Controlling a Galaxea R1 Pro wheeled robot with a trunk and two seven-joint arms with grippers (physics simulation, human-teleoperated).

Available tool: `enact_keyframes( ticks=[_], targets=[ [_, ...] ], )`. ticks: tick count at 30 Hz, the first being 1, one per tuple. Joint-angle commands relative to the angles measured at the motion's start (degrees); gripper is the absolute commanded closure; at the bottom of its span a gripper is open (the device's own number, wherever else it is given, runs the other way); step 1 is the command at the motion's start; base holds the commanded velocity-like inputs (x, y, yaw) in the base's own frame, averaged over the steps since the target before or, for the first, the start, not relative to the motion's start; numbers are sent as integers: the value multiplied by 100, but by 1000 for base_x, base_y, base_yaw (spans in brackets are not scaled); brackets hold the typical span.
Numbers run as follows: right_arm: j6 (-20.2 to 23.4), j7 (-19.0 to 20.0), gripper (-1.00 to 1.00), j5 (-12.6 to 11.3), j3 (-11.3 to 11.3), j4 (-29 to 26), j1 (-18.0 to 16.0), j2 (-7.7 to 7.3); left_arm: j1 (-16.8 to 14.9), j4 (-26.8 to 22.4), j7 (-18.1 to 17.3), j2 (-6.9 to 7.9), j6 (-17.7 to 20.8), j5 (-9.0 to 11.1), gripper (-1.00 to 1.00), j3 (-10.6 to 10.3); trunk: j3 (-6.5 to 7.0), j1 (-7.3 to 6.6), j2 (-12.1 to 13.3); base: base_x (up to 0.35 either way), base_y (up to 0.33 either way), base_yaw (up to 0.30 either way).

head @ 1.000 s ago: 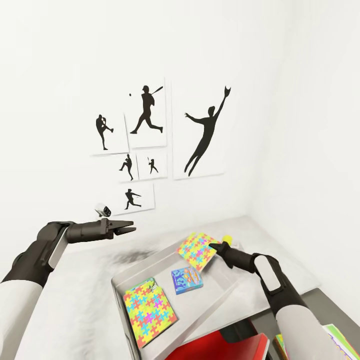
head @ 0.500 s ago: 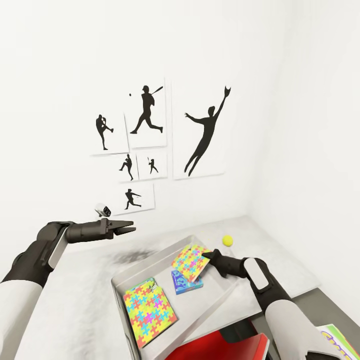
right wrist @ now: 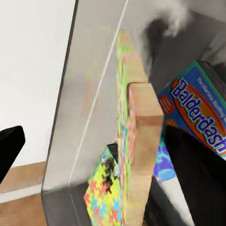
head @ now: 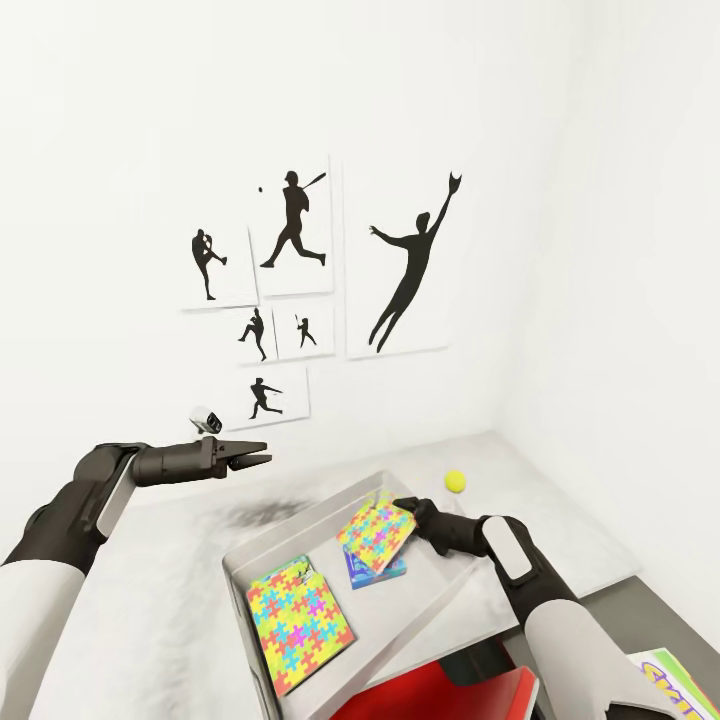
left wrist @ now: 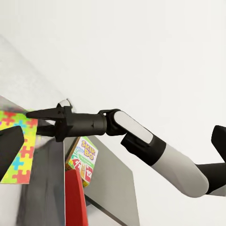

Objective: Put all the toys in the child's room - the three board games (two on the bed and one on the table), the two jigsaw puzzles on the table, and the tennis ball on the table - inside the toy box on the table in the child's room.

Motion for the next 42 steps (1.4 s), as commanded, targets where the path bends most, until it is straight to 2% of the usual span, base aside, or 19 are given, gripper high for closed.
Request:
enact_keyframes(
  ticks=[1, 11, 19, 26, 30, 32, 34, 37, 42],
  targets=[
    [38, 31, -100, 41, -42, -1, -6, 8, -5, 0, -15, 3, 60, 8, -100, -4, -14, 4, -14, 0, 0, 0],
    [50, -114, -100, 56, -33, -14, -15, -12, -5, 0, -17, 3, 60, 8, -100, -5, -14, 4, -14, 0, 0, 0],
    [102, -189, -100, 19, -53, -199, 8, -125, -5, 0, -16, 3, 60, 5, -100, -2, -14, 4, -14, 0, 0, 0],
    [821, -177, -100, -15, -129, -1814, 331, -136, -5, 0, -23, 3, 60, 8, -100, 4, -14, 4, -14, 0, 0, 0],
    [972, -102, -100, -80, -346, -2396, 706, -140, -5, 0, -24, 3, 60, 8, -100, 4, -14, 4, -14, 0, 0, 0],
    [977, 163, -100, -111, -423, -2660, 954, -145, -5, 0, -24, 3, 60, 8, -100, 4, -14, 4, -14, 0, 0, 0],
    [934, 685, -100, -119, -459, -2902, 1194, -151, -5, 0, -24, 3, 60, 8, -100, 4, -14, 4, -14, 0, 0, 0],
    [732, 1521, -100, -94, -531, -3139, 1350, -211, -5, 0, -24, 42, 60, 12, -100, 5, -13, 4, -14, 0, 0, 0],
    [458, 2447, -100, -118, -806, -3348, 1550, -636, -5, 0, -108, 147, 60, 21, -100, 4, 14, 4, -14, 0, 3, -109]
  ],
)
